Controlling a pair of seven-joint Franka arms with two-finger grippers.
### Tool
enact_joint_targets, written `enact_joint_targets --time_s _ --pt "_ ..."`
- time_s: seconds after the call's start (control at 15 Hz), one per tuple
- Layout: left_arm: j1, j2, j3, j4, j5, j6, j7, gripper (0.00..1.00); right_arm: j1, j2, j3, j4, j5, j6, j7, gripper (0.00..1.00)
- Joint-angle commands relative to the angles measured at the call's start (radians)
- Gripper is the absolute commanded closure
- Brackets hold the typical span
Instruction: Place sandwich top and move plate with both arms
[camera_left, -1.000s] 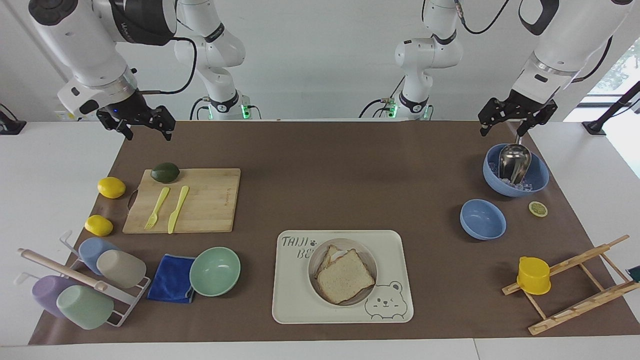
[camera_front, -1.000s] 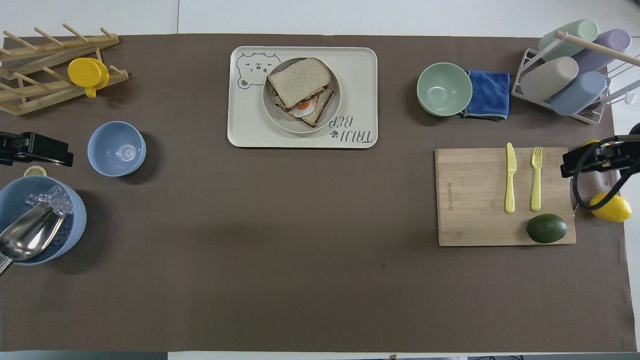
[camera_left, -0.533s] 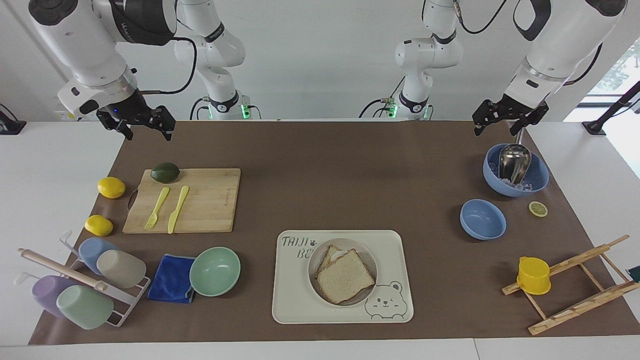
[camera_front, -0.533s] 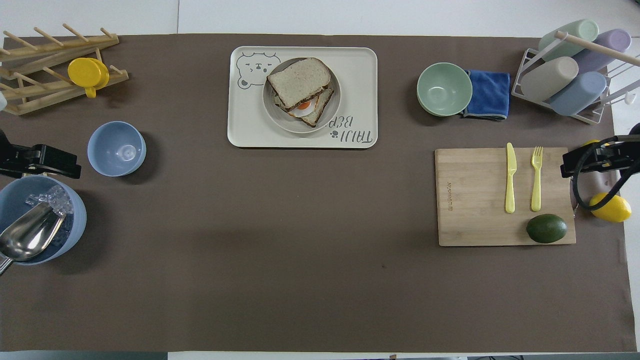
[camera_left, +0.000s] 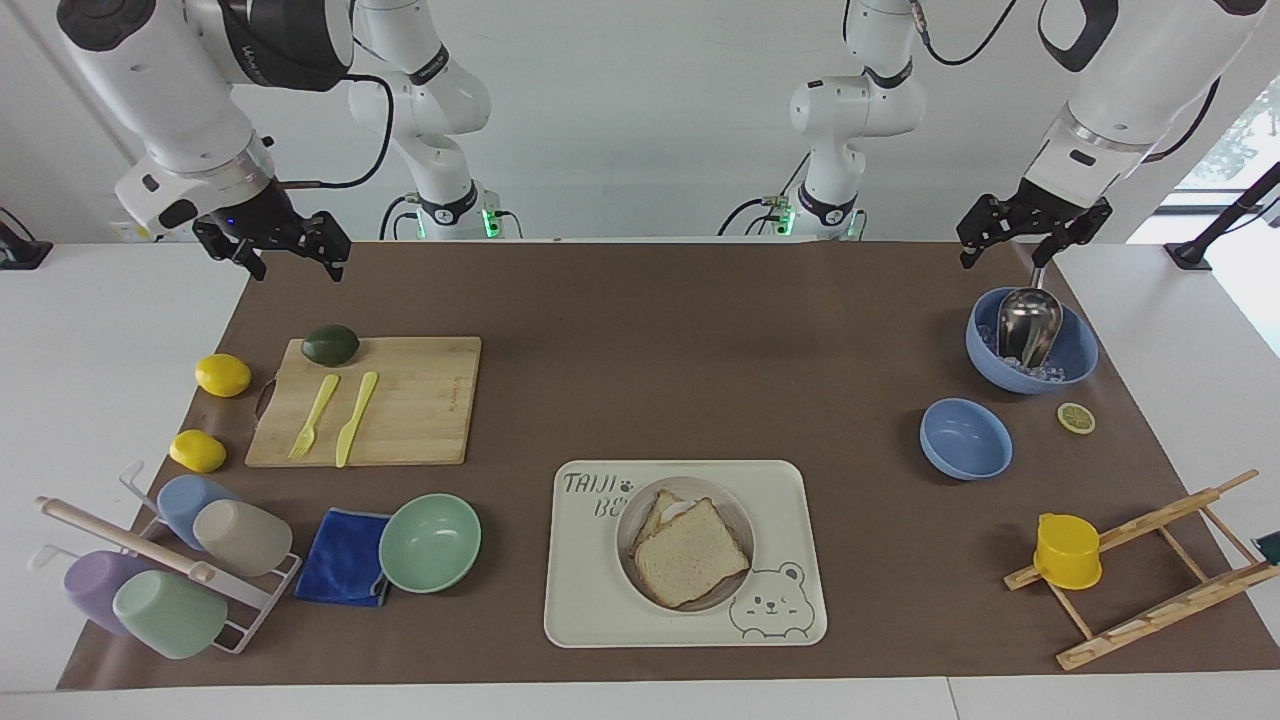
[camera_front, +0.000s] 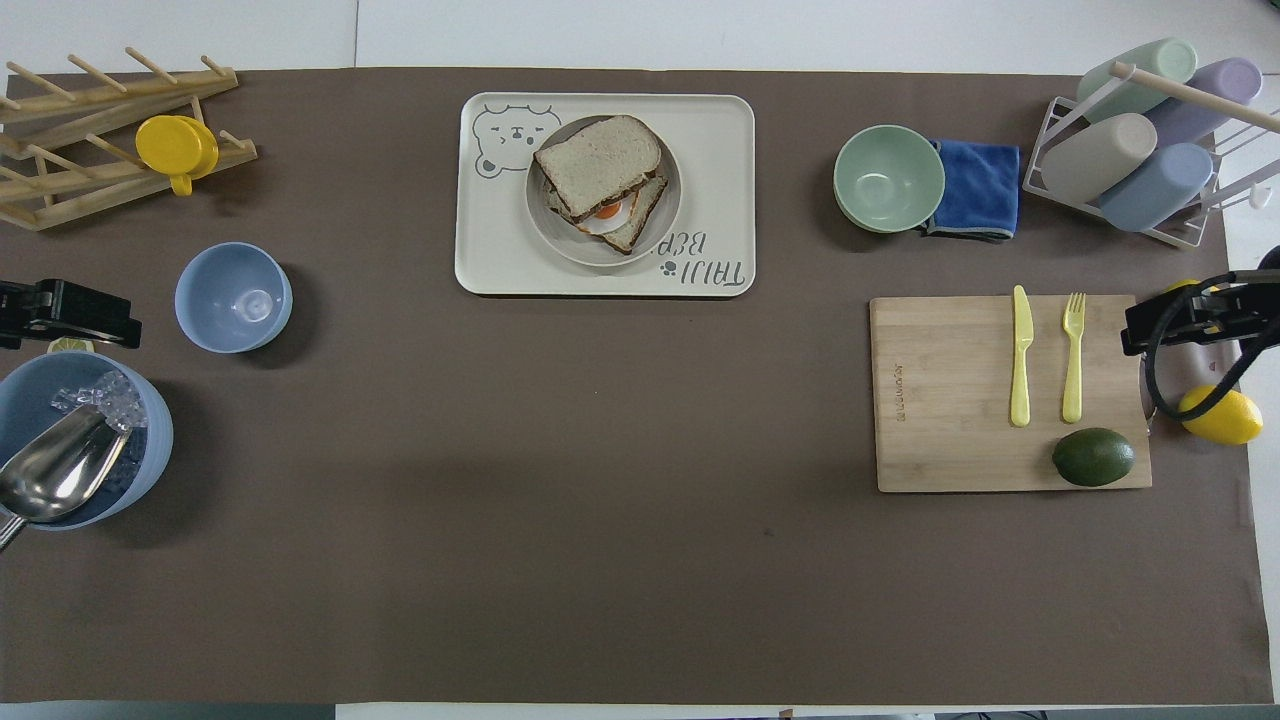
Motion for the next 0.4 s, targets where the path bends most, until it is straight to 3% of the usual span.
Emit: enact_joint_targets --time_s 0.0,0.33 --pt "-0.023 0.005 0.019 0.012 0.008 0.009 -0.011 0.0 -0.019 -0.023 0.01 -0.022 0.022 -0.001 -0.026 0.0" --pt "-0.011 0.001 0.019 0.009 -0.004 0.01 -0.011 0.0 -0.019 -0.021 0.01 -0.022 0.022 -0.001 -0.026 0.0"
